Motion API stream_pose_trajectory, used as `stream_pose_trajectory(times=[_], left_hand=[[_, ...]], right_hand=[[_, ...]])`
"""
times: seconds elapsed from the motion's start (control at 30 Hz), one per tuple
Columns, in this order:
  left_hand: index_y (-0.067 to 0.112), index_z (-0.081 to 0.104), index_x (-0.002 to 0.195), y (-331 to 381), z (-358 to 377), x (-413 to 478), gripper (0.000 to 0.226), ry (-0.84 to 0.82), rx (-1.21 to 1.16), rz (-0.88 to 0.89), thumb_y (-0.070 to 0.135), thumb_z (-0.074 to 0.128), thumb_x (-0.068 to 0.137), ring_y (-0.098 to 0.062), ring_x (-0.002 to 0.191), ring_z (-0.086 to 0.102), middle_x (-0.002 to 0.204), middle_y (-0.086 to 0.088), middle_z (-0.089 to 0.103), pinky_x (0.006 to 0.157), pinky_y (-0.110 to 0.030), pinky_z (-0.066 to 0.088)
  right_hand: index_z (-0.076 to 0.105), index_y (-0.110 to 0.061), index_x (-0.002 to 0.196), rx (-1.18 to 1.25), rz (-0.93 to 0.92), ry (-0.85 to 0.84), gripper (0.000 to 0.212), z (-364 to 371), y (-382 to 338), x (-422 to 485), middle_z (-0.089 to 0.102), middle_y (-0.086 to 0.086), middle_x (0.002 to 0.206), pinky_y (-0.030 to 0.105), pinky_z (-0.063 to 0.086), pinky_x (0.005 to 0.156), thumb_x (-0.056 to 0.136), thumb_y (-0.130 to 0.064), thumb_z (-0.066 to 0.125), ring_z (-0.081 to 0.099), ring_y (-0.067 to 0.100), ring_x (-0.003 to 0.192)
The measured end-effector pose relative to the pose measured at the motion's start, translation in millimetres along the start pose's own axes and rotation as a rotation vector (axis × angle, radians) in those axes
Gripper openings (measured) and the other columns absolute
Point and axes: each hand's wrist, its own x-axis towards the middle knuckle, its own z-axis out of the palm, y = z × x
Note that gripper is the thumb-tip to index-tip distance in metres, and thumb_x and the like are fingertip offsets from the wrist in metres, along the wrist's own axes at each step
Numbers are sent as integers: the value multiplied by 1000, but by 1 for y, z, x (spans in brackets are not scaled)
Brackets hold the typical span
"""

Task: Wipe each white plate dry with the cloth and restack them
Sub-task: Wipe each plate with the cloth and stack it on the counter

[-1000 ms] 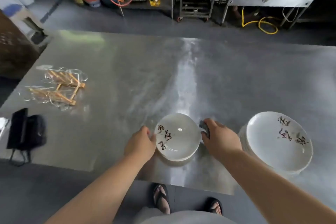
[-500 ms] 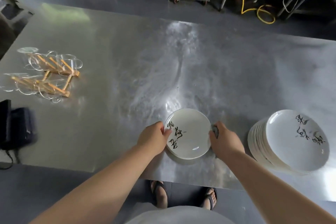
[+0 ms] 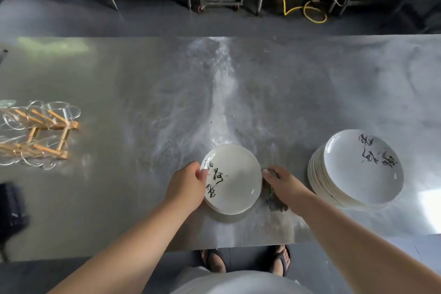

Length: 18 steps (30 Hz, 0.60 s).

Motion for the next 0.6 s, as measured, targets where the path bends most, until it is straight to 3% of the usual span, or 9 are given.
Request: stream_pose_trajectory(times=[0.13,0.23,0.4,0.5,0.6], left_hand=[[17,42,72,-2,4,8,42,13,22,-30,39,58,104,-18,55,43,62,4,52,50,-32,29],[16,42,72,-6,10,9,42,37,10,-56,37,59,104,-20,56,44,63,3,53,52,-33,31],[26,41,73,20,1,-6,37,94,-96,-31,45,57,101,-21,55,44,58,7,48,51,-33,33],[27,53,84,66,-13,-24,22,1,-390,-47,46,57,94,-25,75,64,75,0,65,62,-45,53],[40,73,104,123,-24,-42,20,-135,-975,-228,35,60,89,-22,98,76,100,4,81,73,-44,61]], right_hand=[[69,-34,104,217,38,-68,21,0,6,-3,76,7,89,28,49,54,98,-51,58,72,25,71],[69,-28,110,309,26,-95,27,2,6,-4,75,12,96,38,56,65,95,-50,61,71,30,78],[67,-35,108,377,-44,-58,16,-21,2,-22,75,8,98,50,63,86,98,-47,63,74,28,88],[66,-41,112,339,-168,30,24,-54,-7,-43,76,-4,95,46,61,89,94,-56,59,74,17,92],[67,-38,110,359,-298,83,28,-97,-16,-66,75,-13,89,37,58,84,91,-57,57,71,7,84]])
